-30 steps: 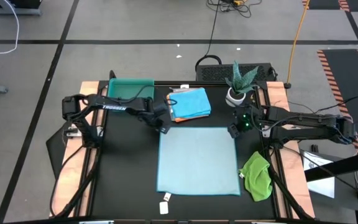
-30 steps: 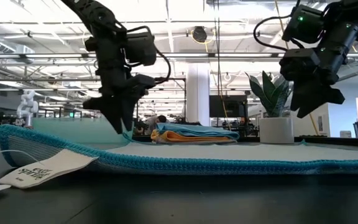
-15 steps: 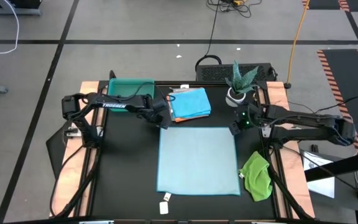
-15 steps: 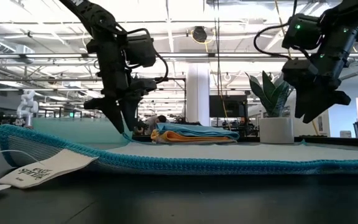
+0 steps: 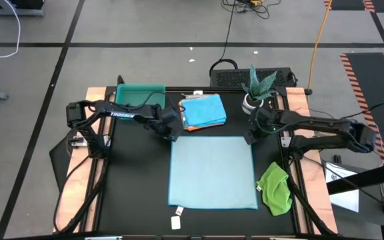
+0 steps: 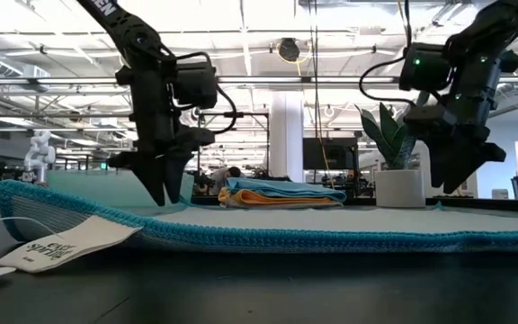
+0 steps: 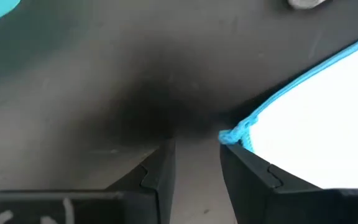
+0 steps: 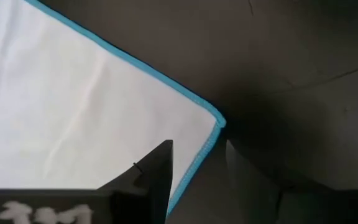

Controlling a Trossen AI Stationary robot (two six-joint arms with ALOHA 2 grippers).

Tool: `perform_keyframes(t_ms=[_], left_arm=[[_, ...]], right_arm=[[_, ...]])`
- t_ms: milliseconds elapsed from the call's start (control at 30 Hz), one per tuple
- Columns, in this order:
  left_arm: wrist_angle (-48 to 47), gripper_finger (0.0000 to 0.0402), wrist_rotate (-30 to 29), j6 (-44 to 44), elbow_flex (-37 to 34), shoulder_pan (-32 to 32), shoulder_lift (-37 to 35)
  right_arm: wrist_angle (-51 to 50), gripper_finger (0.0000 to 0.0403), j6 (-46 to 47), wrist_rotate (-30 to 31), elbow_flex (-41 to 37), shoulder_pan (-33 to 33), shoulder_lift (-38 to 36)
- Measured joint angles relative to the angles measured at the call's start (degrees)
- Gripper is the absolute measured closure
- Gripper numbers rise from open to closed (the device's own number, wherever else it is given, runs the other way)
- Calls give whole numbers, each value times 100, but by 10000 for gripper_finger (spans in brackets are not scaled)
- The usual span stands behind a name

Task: Fold microfiber towels
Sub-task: Fold the light blue microfiber towel

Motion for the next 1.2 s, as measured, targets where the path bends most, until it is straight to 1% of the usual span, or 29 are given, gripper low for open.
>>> perform_keyframes(t_ms=[300, 467, 667, 933, 1200], left_arm=[[560, 272, 114, 61, -6, -2, 0], [578, 272, 144, 88, -6, 0, 0], [578, 272, 309, 96, -6, 0, 0], [576, 272, 361, 89, -6, 0, 0], [576, 272, 366, 100, -6, 13, 0]], right_arm=[[63, 259, -84, -2, 0, -144, 485], [258, 259, -187, -23, 0, -223, 694], [611, 259, -287, -288, 0, -258, 865], [623, 260, -494, -289, 0, -262, 995], [626, 283, -526, -284, 0, -262, 1074]])
